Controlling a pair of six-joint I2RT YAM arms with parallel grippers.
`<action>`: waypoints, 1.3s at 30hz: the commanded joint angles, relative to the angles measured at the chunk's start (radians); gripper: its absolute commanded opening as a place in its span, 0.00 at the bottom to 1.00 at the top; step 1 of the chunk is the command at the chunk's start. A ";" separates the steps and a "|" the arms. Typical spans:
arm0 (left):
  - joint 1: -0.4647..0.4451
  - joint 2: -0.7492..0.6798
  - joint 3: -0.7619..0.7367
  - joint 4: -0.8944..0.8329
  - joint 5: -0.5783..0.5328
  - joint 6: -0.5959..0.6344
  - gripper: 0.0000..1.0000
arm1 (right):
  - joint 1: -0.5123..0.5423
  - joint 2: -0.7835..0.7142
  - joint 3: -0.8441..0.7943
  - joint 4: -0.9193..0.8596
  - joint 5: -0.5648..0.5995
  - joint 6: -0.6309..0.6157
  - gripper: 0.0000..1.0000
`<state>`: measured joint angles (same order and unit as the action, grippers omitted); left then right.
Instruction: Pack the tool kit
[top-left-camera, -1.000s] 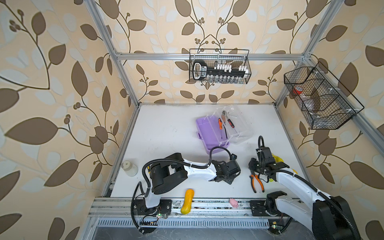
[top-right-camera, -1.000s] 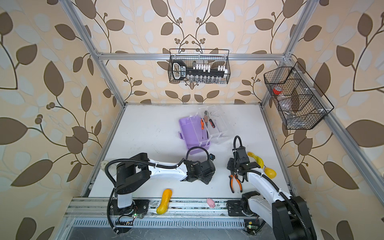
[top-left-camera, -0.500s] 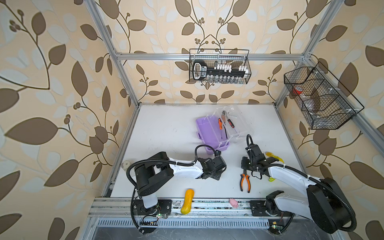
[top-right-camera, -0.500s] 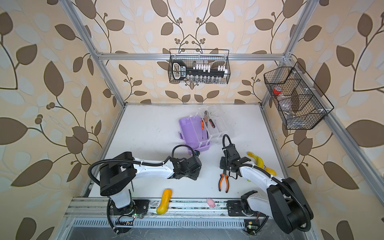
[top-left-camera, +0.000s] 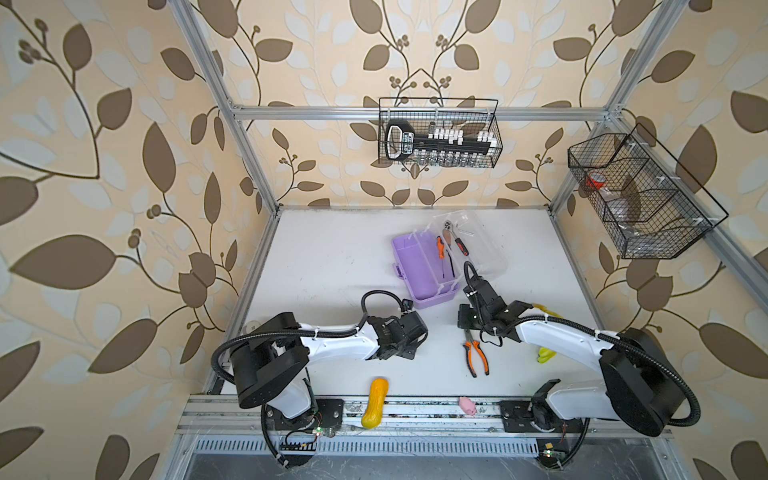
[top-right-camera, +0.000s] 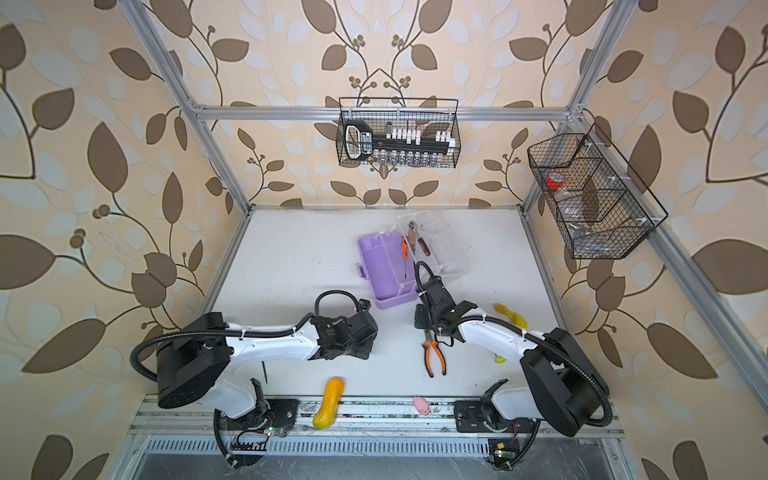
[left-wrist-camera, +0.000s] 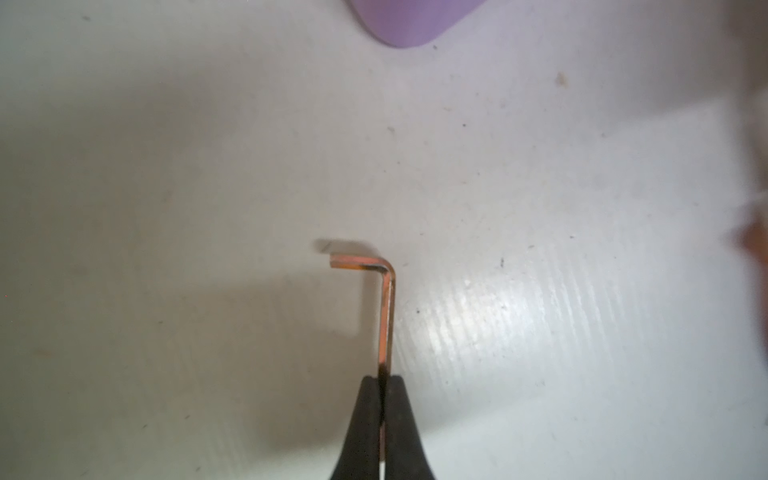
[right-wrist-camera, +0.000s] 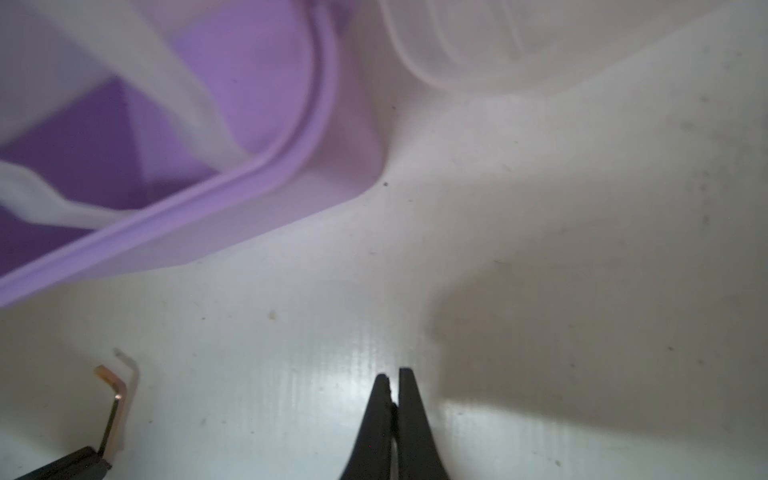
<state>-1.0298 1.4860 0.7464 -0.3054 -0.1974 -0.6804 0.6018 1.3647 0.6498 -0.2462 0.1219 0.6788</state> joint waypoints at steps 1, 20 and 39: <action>0.011 -0.100 0.000 -0.051 -0.060 -0.017 0.00 | 0.014 0.017 0.008 0.067 -0.014 0.053 0.08; 0.032 -0.236 0.162 -0.135 0.047 0.101 0.00 | 0.011 -0.315 -0.027 0.191 -0.450 -0.092 0.23; 0.033 -0.212 0.260 -0.142 0.099 0.145 0.00 | 0.054 -0.054 0.037 0.401 -0.642 0.001 0.37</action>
<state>-1.0061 1.2728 0.9619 -0.4484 -0.1059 -0.5522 0.6525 1.2964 0.6540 0.1085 -0.4931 0.6605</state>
